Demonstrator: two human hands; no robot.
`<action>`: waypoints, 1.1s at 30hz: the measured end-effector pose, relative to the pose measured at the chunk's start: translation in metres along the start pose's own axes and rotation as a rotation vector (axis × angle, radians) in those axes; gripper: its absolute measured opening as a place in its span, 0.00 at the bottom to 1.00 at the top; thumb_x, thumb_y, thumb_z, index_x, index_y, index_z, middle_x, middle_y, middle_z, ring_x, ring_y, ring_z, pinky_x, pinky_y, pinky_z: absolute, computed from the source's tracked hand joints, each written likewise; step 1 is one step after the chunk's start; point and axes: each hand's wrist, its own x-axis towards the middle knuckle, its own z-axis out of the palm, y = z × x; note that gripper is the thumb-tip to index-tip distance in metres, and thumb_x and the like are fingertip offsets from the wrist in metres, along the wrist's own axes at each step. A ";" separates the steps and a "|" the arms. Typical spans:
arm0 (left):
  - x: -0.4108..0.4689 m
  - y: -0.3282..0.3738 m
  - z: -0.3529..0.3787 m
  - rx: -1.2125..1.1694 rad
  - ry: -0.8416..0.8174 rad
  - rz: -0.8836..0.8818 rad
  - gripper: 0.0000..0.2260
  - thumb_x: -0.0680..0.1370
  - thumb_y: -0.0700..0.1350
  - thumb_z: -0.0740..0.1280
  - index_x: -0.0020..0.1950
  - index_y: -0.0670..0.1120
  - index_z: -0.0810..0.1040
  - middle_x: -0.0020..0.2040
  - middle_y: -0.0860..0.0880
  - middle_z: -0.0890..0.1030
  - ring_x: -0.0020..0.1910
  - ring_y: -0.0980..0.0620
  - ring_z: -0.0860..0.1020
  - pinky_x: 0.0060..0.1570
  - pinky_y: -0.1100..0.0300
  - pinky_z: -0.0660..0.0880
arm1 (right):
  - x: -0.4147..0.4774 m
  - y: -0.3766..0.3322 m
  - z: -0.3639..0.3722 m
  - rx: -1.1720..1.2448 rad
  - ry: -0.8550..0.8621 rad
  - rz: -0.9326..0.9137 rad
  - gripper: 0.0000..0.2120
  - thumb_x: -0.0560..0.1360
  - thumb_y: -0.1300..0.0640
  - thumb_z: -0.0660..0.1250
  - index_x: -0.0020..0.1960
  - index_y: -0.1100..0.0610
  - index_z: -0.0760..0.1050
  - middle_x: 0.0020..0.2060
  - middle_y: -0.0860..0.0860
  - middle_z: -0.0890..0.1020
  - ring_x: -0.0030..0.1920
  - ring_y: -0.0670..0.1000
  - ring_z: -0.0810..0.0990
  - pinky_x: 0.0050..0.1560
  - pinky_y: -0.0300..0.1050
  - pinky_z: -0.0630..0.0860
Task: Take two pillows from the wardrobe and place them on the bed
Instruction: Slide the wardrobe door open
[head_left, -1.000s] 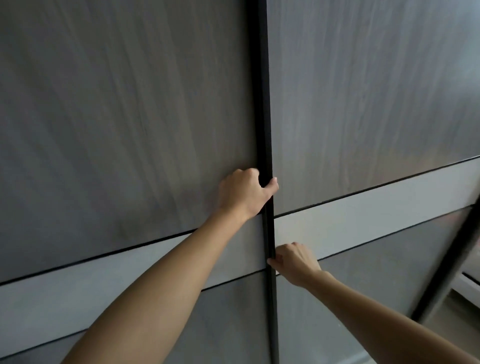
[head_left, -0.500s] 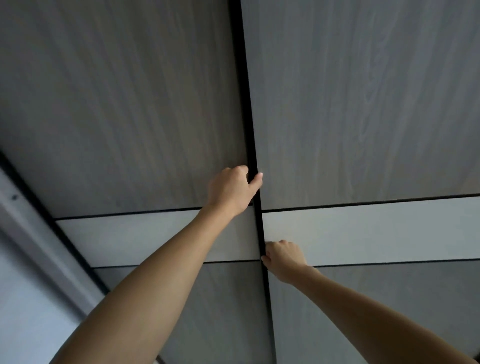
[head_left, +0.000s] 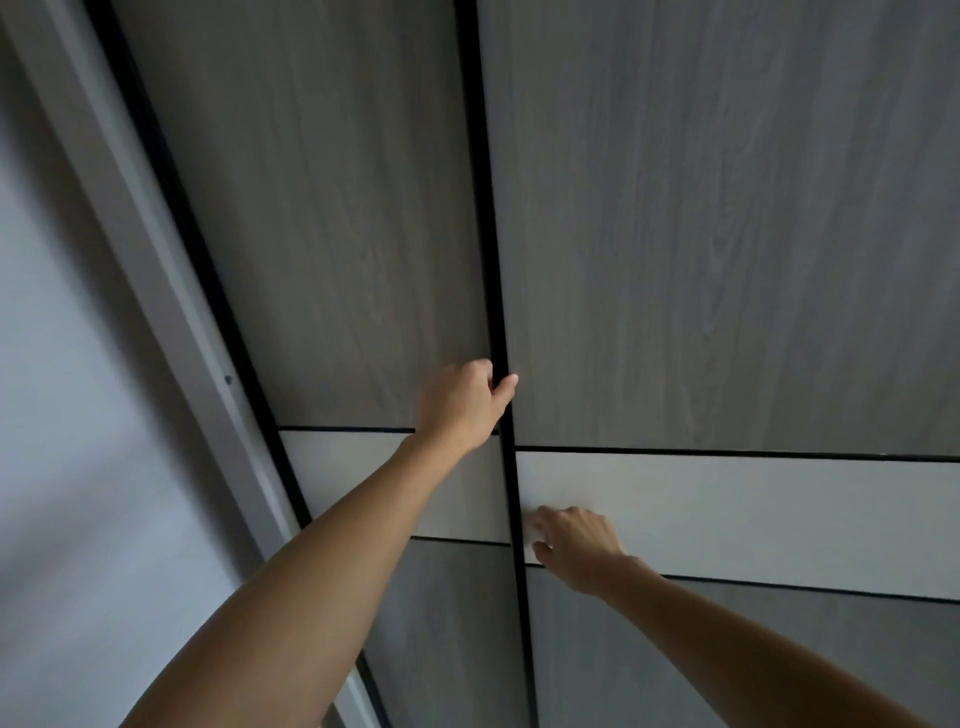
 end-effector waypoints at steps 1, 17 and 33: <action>0.001 -0.013 -0.006 0.005 -0.001 -0.005 0.20 0.77 0.57 0.62 0.31 0.47 0.66 0.29 0.47 0.76 0.32 0.43 0.75 0.31 0.56 0.69 | 0.007 -0.011 0.004 0.000 0.002 -0.005 0.14 0.75 0.50 0.60 0.59 0.50 0.72 0.54 0.56 0.82 0.53 0.60 0.79 0.49 0.48 0.73; 0.003 -0.156 -0.078 0.615 0.128 0.351 0.05 0.74 0.44 0.68 0.42 0.44 0.75 0.42 0.46 0.79 0.45 0.45 0.77 0.34 0.54 0.70 | 0.063 -0.111 0.015 -0.057 0.259 -0.113 0.09 0.74 0.52 0.59 0.52 0.51 0.72 0.44 0.53 0.85 0.43 0.62 0.81 0.40 0.49 0.74; -0.007 -0.279 -0.087 1.090 0.259 0.412 0.32 0.78 0.48 0.58 0.75 0.32 0.48 0.77 0.34 0.52 0.77 0.37 0.52 0.75 0.42 0.46 | 0.101 -0.171 0.031 -0.198 0.260 -0.252 0.11 0.74 0.51 0.59 0.55 0.54 0.70 0.44 0.54 0.85 0.40 0.64 0.81 0.37 0.48 0.70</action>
